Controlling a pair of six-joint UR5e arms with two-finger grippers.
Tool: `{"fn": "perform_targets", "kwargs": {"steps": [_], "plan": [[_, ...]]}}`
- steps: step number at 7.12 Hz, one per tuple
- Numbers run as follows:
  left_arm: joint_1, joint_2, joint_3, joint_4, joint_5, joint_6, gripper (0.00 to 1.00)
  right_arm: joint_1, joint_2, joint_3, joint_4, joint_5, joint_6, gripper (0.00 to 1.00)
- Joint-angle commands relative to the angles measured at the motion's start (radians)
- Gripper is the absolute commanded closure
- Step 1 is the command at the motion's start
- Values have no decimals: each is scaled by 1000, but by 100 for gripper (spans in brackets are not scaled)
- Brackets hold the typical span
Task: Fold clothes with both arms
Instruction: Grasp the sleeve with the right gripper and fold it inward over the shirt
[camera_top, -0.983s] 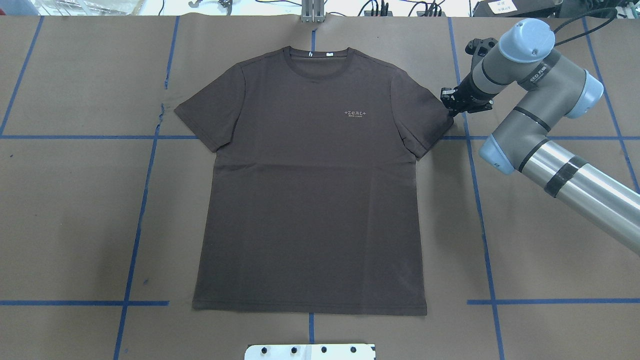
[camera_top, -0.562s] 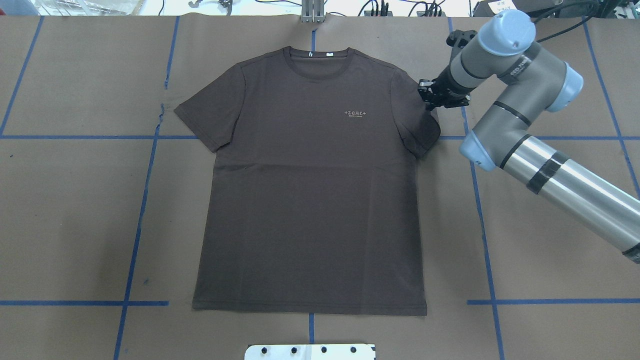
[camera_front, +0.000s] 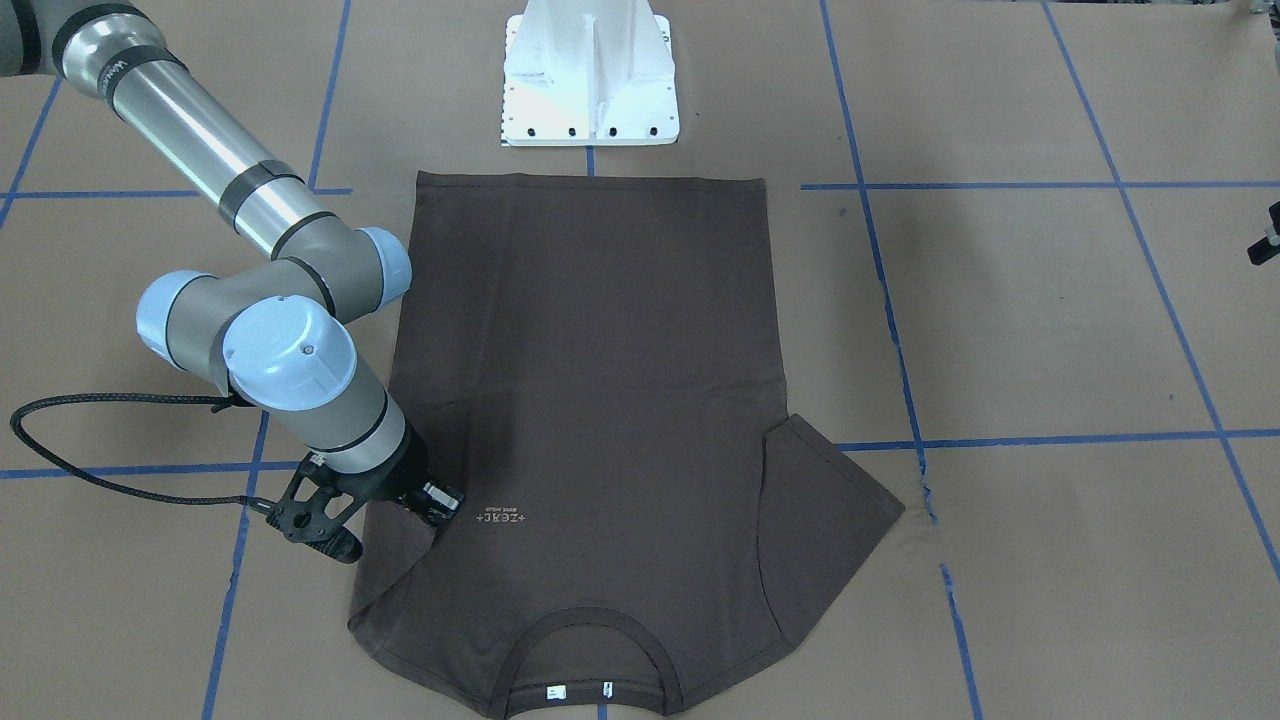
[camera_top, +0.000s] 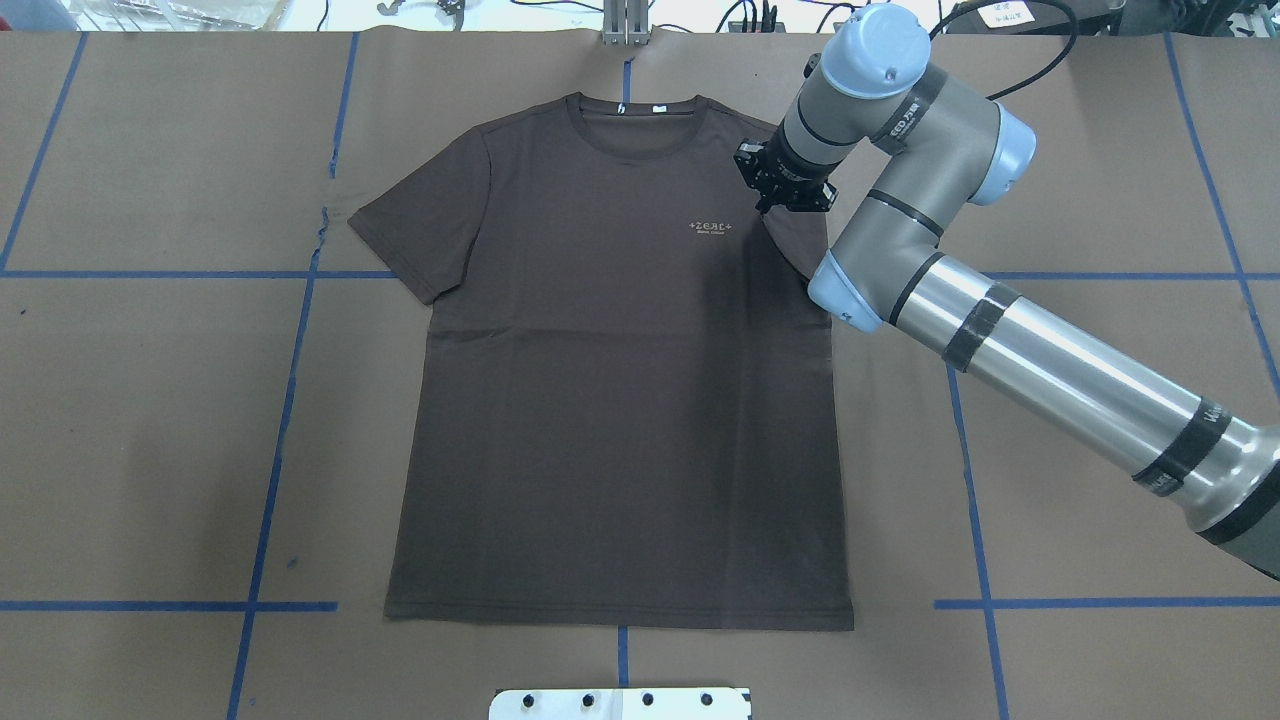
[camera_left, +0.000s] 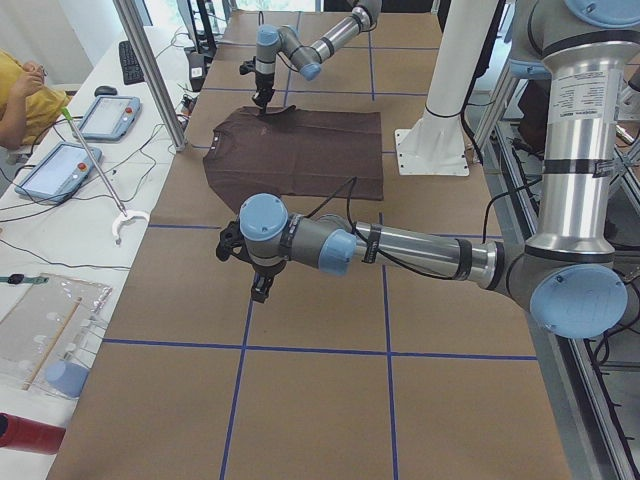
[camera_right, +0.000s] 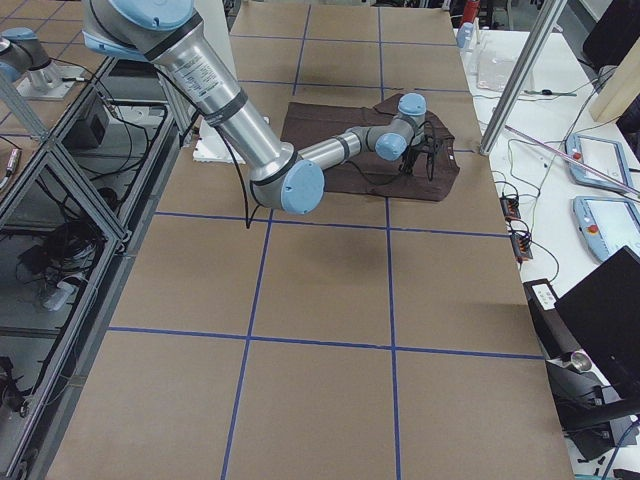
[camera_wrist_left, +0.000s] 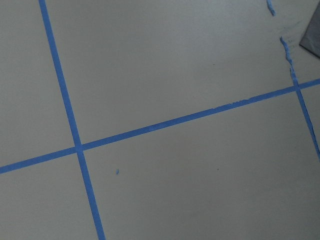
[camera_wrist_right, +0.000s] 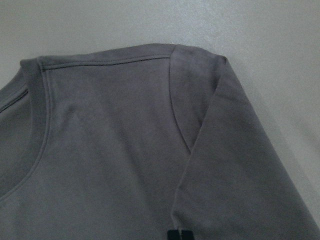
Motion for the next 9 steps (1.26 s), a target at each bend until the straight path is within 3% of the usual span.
{"fn": "perform_targets", "kwargs": {"steps": [1,3,4,6,7,9], "plan": [[0,0,-3,0,-1,0,0,-3,8,-13,-2,-61,2,100],[1,14,-4,0,-3,1,0,-3,39,-60,-1,-103,5,100],[1,12,-4,0,-3,-5,0,-6,51,-65,2,-111,4,2],[12,0,-13,-41,-6,-16,0,-21,45,-47,4,-127,-12,0],[23,0,-12,-93,-53,-101,0,-9,21,19,1,-118,-36,0],[102,-41,-12,-300,-60,-391,0,-1,-143,234,7,-102,-58,0]]}}
